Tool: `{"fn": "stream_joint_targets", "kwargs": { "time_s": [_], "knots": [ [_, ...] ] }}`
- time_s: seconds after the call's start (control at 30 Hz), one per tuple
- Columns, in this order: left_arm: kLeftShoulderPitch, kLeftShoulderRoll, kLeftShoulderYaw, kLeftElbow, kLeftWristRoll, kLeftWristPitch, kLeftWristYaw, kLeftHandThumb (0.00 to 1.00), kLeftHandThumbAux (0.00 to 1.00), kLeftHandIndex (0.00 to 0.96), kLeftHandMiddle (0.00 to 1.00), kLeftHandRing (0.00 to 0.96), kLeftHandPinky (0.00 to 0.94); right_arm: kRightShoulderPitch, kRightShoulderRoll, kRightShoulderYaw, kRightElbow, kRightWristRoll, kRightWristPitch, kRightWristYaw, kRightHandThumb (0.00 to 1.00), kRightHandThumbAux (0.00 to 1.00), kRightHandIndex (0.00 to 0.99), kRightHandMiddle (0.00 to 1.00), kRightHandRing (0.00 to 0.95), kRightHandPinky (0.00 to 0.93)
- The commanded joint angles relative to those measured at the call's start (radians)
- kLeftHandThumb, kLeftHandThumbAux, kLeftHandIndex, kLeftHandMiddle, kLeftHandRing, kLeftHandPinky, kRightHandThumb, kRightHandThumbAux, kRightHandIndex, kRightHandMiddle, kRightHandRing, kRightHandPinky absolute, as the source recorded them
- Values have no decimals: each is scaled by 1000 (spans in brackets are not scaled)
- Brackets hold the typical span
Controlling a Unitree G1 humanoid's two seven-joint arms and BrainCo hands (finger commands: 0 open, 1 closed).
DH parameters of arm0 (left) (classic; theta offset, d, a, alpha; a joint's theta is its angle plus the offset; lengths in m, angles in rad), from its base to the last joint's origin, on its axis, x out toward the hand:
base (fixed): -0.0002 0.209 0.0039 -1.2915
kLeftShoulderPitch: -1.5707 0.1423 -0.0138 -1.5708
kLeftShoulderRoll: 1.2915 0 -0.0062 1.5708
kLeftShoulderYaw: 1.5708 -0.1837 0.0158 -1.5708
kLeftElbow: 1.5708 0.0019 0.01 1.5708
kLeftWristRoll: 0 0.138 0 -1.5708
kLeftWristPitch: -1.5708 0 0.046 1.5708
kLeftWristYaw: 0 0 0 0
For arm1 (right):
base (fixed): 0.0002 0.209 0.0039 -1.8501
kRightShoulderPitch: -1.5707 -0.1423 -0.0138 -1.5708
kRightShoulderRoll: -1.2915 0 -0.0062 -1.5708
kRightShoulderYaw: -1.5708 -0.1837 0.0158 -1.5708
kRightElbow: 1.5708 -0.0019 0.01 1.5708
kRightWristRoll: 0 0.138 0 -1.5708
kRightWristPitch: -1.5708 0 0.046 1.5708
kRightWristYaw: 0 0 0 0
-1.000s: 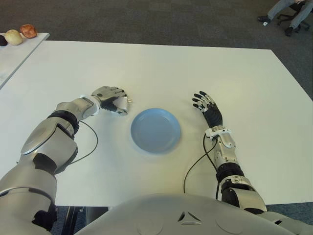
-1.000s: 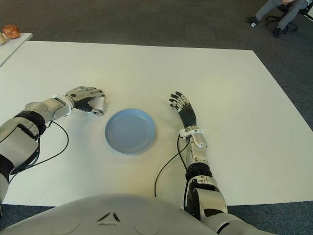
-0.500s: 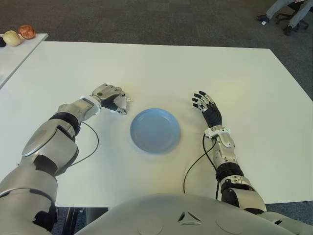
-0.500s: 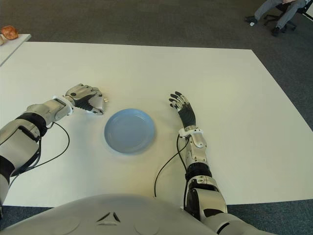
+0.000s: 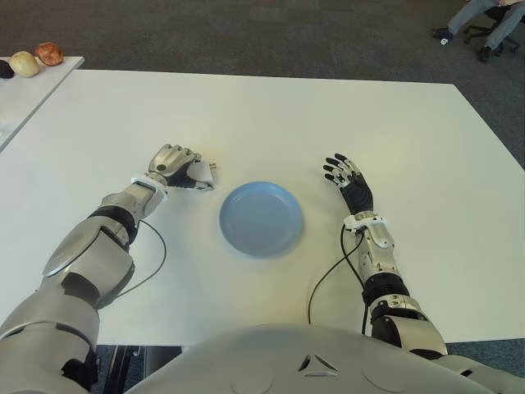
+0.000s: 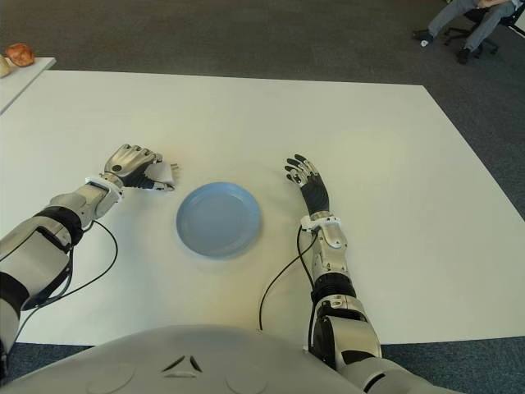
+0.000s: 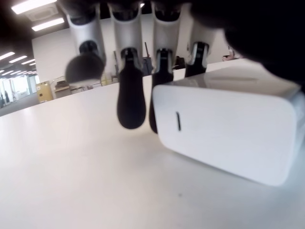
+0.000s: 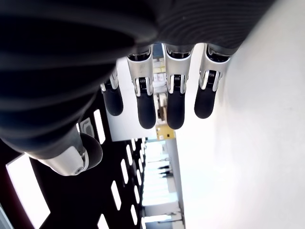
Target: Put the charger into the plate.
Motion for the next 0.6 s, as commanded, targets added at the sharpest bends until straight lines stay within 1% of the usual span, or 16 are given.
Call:
{"fn": "stream_joint_targets", "kwargs": {
  "time_s": [0.03, 0.2, 0.4, 0.5, 0.6],
  "knots": [
    [40, -18, 9, 14, -7, 13, -57, 746, 697, 443, 830, 832, 821, 53, 17, 8, 57, -10, 65, -21, 0, 563, 160, 237, 214, 222],
    [44, -17, 33, 13, -32, 2, -71, 747, 698, 442, 837, 839, 810, 48, 18, 11, 62, -13, 66, -27, 0, 551, 163, 242, 220, 228],
    [44, -9, 47, -6, -38, -6, -60, 747, 699, 442, 839, 838, 795, 44, 21, 12, 65, -10, 70, -25, 0, 545, 164, 247, 228, 237],
    [43, -5, 49, -10, -35, -14, -51, 747, 699, 442, 842, 839, 796, 43, 22, 12, 67, -7, 69, -23, 0, 543, 165, 249, 230, 237],
    [30, 9, 39, -26, -15, -25, -11, 747, 699, 442, 842, 839, 791, 42, 25, 13, 67, -6, 67, -24, 0, 544, 166, 254, 235, 239]
  ]
}}
